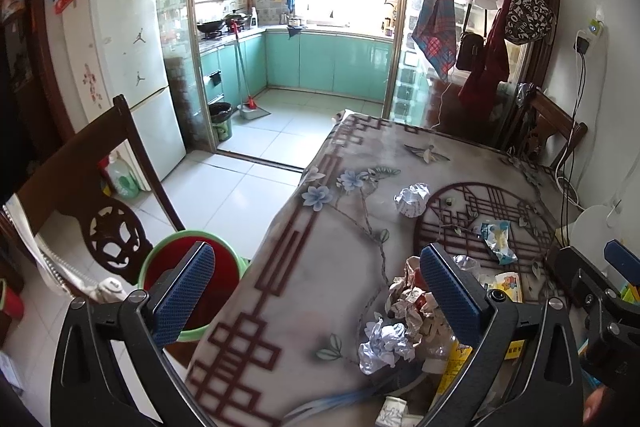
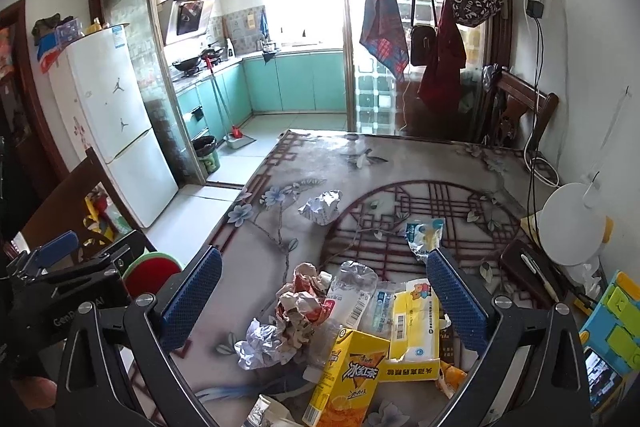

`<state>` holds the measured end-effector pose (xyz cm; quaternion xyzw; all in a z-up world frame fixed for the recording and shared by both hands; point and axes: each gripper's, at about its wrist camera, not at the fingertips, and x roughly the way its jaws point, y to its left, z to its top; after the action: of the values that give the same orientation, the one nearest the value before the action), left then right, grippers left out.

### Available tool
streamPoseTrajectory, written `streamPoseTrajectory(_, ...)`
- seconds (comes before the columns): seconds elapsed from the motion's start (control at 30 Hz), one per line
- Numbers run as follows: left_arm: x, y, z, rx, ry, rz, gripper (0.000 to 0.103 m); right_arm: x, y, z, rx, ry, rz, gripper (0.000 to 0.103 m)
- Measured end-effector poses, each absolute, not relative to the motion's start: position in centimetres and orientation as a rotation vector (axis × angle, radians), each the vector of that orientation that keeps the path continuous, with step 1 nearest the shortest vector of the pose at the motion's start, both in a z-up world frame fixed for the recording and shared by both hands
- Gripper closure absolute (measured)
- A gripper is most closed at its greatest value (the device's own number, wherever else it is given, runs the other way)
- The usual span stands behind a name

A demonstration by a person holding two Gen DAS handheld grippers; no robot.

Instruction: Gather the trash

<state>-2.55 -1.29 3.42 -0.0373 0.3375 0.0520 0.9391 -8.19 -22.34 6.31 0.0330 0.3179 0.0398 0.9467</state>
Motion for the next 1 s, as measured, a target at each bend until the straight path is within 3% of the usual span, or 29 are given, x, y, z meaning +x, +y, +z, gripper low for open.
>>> streamPoseTrajectory(1.0, -2.75, -1.28, 2.93, -0.078, 0.704, 0.098, 0.0, -8.66, -21.4, 6.51, 0.042, 0.642, 0.084, 0.0)
